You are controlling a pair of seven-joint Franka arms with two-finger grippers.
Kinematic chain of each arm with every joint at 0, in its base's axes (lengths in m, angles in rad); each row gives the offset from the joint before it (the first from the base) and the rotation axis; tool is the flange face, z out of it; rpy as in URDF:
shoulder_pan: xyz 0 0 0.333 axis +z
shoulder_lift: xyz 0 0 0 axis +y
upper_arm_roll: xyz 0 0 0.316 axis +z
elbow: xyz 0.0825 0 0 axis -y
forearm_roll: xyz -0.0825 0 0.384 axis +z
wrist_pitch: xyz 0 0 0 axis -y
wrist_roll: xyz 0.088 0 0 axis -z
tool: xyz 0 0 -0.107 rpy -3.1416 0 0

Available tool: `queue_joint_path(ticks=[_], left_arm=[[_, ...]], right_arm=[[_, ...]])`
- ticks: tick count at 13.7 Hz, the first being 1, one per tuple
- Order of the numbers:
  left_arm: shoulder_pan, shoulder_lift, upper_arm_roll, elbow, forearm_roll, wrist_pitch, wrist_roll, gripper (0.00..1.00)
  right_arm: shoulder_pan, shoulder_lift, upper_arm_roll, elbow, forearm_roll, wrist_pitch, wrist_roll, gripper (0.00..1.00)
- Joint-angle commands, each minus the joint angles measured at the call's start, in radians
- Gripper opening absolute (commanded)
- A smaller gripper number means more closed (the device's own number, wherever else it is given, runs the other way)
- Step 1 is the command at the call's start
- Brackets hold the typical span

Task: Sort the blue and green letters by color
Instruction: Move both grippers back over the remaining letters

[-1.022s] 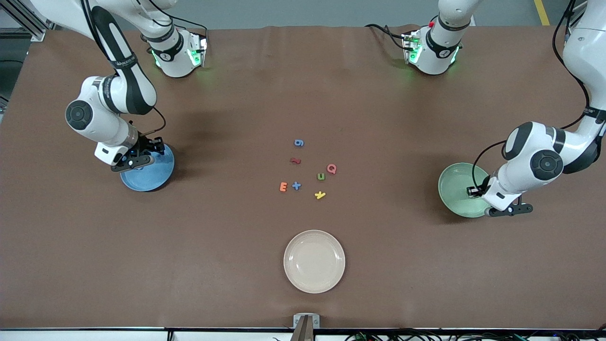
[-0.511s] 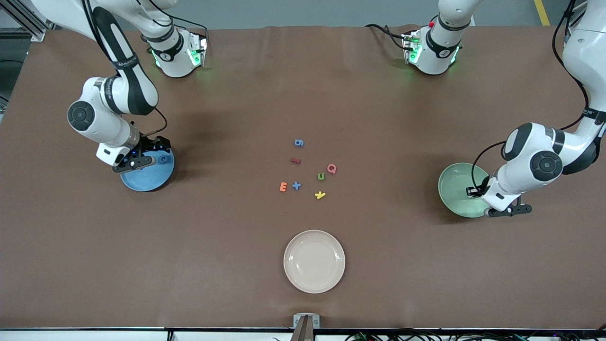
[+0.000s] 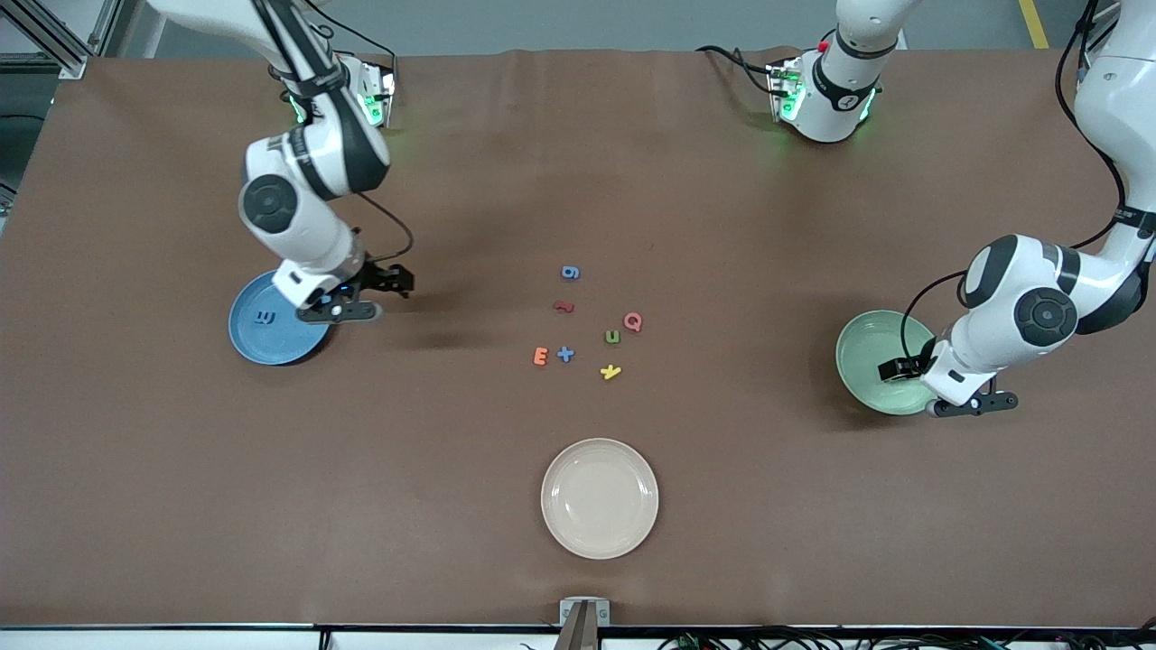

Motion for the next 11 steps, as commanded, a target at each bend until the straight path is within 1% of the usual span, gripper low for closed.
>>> queue_joint_path(ticks=[1,3,5,7,8,9,11], left_arm=[[0.0,-0.036,-0.076,-0.004,0.01,-0.053,-0.062,1.0],[0.0,-0.036,-0.158,-0.004,0.01,-0.086,-0.144,1.0],[-0.014,-0.034,-0.233,-0.004,0.008,-0.091,-0.238,0.99],[-0.101,-0.033,-0.239,-0.004,0.008,-0.09,-0.327,0.94],[-0.162,-0.028,-0.239,-0.001,0.014,-0.09,-0.376,0.89],[-0.229,-0.019,-0.235,0.025,0.022,-0.09,-0.42,0.85],[-0.338,0.003,-0.213,0.066,0.024,-0.088,-0.48,0.79]], right_arm=[[0.091,0.029,-0.013,0.05,0.081,-0.015,0.054,1.0],[0.181,0.08,-0.013,0.114,0.091,-0.015,0.172,1.0],[0.276,0.17,-0.013,0.223,0.091,-0.015,0.325,1.0],[0.352,0.27,-0.014,0.336,0.084,-0.015,0.468,1.0],[0.39,0.316,-0.016,0.381,0.08,-0.012,0.52,1.0],[0.416,0.35,-0.018,0.41,0.077,-0.008,0.554,1.0],[0.459,0.39,-0.021,0.421,0.065,0.004,0.597,1.0]])
